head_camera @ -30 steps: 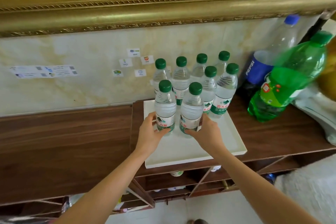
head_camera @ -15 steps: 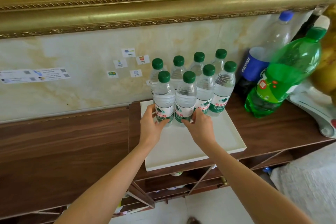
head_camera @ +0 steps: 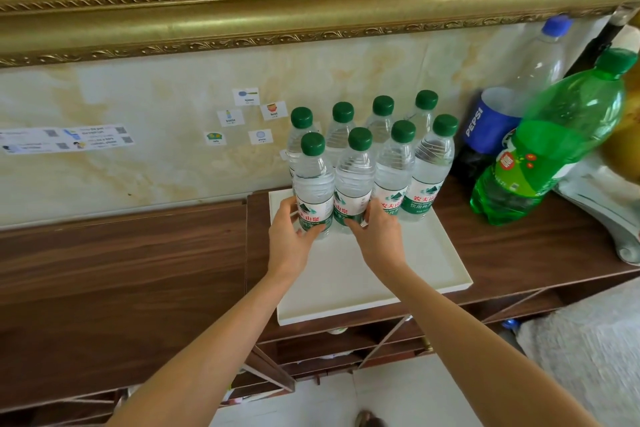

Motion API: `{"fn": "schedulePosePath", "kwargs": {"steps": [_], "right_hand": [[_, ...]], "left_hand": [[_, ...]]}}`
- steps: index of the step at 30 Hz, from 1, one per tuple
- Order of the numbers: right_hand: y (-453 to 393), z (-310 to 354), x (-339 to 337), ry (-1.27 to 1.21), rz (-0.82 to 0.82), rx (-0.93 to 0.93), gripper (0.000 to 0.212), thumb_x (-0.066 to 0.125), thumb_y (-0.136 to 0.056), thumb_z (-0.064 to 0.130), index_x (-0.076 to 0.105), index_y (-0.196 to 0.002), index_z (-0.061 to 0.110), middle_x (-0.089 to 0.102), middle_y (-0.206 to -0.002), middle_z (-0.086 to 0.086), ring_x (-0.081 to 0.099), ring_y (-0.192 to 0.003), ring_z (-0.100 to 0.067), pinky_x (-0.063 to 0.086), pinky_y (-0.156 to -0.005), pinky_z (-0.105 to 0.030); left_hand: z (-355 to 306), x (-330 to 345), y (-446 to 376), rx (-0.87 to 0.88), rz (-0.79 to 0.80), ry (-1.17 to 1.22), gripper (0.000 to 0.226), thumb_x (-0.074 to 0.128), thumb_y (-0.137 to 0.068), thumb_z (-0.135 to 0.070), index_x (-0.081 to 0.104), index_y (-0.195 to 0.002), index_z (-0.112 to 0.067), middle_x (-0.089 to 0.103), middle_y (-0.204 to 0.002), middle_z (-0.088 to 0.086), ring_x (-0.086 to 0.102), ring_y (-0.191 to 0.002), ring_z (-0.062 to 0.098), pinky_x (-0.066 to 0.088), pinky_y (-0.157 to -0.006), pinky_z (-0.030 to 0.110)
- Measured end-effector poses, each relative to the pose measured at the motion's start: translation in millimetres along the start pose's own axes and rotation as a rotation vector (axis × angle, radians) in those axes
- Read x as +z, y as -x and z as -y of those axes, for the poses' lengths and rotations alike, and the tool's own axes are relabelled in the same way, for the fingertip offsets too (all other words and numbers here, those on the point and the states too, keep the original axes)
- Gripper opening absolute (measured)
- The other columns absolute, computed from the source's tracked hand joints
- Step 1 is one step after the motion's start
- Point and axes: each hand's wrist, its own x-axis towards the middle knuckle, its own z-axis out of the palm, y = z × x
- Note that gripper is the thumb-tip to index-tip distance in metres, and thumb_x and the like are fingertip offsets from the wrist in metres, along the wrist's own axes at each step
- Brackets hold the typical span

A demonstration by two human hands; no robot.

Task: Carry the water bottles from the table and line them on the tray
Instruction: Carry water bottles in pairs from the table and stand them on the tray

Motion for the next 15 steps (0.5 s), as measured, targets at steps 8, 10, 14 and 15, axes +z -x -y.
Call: {"fn": "schedulePosePath", "kwargs": {"steps": [8,10,14,15], "right_hand": [[4.4,3.4,3.1,0.030,-0.010,0.000,0.030,0.061,-0.092,0.030,0.049,-0.104,0.005,0.065,-0.098,-0.014,0.061,-0.088,-0.034,0.048,-0.074,-0.041],[5.8,4.4,3.8,0.035,-0.018,0.002,0.029,0.060,-0.093,0.030,0.049,-0.104,0.005,0.066,-0.097,-0.015,0.061,-0.087,-0.034,0.049,-0.073,-0.042],[6.5,5.1,3.6,0.026,-0.026,-0.004,0.028,0.059,-0.093,0.029,0.050,-0.102,0.004,0.067,-0.097,-0.015,0.061,-0.087,-0.034,0.049,-0.072,-0.042],[6.6,4.5,3.3,0.024,-0.020,-0.007,0.028,0.059,-0.093,0.029,0.050,-0.103,0.004,0.067,-0.099,-0.015,0.061,-0.087,-0.034,0.049,-0.073,-0.042]], "left_hand": [[-0.9,1.8,0.5,0.003,-0.010,-0.010,0.061,0.080,-0.075,-0.008,0.051,-0.129,-0.008,0.060,-0.130,0.006,0.056,-0.119,0.020,0.039,-0.078,-0.006],[-1.0,2.3,0.7,0.000,-0.009,-0.008,0.062,0.080,-0.076,-0.008,0.051,-0.130,-0.007,0.059,-0.131,0.007,0.056,-0.120,0.021,0.039,-0.078,-0.006],[-0.7,2.9,1.4,-0.003,-0.007,-0.006,0.063,0.079,-0.077,-0.009,0.049,-0.132,-0.008,0.058,-0.133,0.006,0.054,-0.122,0.020,0.040,-0.079,-0.005],[-1.1,2.7,1.5,-0.006,-0.004,-0.006,0.063,0.079,-0.077,-0.009,0.049,-0.133,-0.008,0.057,-0.134,0.006,0.054,-0.123,0.020,0.040,-0.079,-0.004]]}}
